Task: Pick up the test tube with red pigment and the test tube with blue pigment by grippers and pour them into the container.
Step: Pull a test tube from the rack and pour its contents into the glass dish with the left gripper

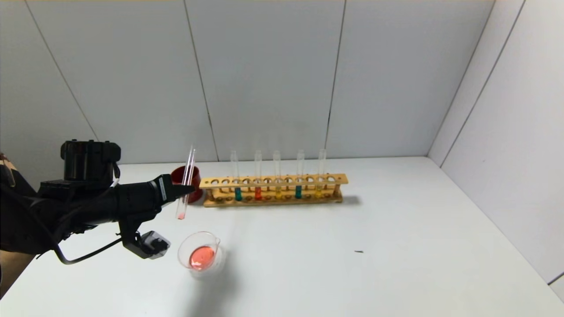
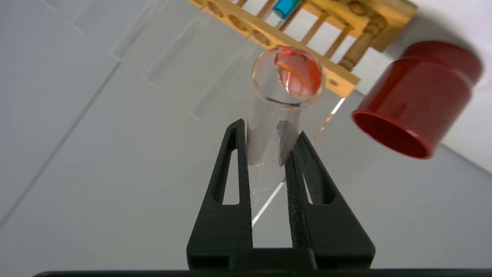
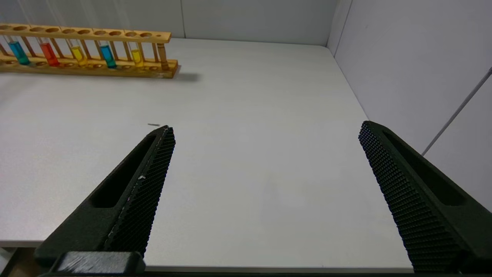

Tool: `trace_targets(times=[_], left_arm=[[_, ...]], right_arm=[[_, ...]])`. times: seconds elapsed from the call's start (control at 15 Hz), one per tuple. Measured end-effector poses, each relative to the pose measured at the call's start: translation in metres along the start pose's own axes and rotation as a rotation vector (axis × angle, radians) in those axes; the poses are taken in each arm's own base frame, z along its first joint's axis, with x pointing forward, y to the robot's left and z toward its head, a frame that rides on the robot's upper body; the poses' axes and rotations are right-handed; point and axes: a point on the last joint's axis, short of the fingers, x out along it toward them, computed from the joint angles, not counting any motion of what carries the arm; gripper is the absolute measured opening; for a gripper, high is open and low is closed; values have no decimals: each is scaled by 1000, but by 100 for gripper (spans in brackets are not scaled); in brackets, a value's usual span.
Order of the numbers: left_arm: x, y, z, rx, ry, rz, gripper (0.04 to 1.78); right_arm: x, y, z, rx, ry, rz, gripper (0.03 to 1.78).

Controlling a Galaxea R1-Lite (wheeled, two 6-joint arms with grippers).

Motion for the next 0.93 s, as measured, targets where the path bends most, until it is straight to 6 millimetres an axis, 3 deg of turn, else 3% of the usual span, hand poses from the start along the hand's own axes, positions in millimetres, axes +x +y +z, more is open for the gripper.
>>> trace_targets(times=[0.93], left_arm=[[-11,4,6,102,123,49,31]], right_arm=[[0,0,0,0,0,0,175]])
